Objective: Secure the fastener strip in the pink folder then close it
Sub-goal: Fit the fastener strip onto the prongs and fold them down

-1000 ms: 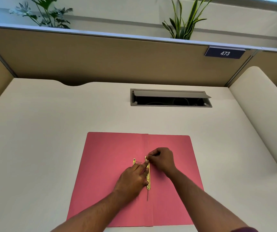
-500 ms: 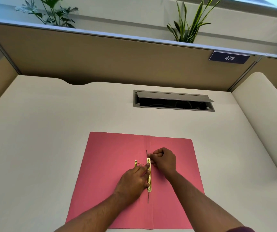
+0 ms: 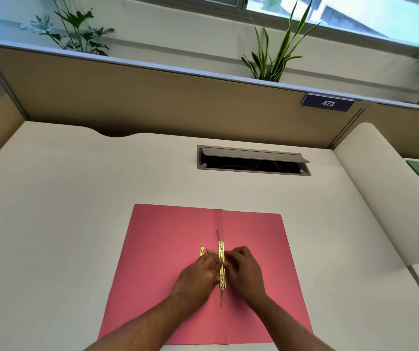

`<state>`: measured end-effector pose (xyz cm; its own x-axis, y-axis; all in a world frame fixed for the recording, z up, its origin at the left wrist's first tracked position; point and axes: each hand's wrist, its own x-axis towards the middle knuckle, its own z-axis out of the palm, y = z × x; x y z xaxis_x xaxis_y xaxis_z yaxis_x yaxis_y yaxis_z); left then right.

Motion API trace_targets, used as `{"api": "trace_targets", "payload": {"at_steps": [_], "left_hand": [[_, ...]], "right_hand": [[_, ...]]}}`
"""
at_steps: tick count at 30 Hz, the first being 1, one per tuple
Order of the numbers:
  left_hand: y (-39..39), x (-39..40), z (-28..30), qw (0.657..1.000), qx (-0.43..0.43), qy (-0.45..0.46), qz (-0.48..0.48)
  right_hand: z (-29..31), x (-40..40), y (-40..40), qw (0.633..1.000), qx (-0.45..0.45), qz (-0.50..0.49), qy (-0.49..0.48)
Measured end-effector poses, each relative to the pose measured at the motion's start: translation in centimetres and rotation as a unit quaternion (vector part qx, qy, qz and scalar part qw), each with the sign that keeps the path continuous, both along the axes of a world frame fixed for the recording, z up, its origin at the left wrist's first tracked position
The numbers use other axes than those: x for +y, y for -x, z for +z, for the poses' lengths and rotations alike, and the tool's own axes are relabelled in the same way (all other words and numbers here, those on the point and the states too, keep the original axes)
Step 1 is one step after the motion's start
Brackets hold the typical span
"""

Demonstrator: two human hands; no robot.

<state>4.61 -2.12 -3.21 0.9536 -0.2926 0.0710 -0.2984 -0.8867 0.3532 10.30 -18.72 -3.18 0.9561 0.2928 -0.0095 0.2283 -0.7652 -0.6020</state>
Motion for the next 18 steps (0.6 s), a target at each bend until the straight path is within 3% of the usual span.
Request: {"api": "trace_targets", "payload": {"at_steps": [8, 18], "left_hand": [[0.8, 0.2, 0.3, 0.999, 0.038, -0.017, 0.008], [4.4, 4.2, -0.2, 0.998, 0.047, -0.042, 0.008]], "right_hand": [[0.5, 0.2, 1.9, 0.997, -0.035, 0.021, 0.06], [1.5, 0.0, 3.0, 0.997, 0.012, 0.037, 0.064]]}}
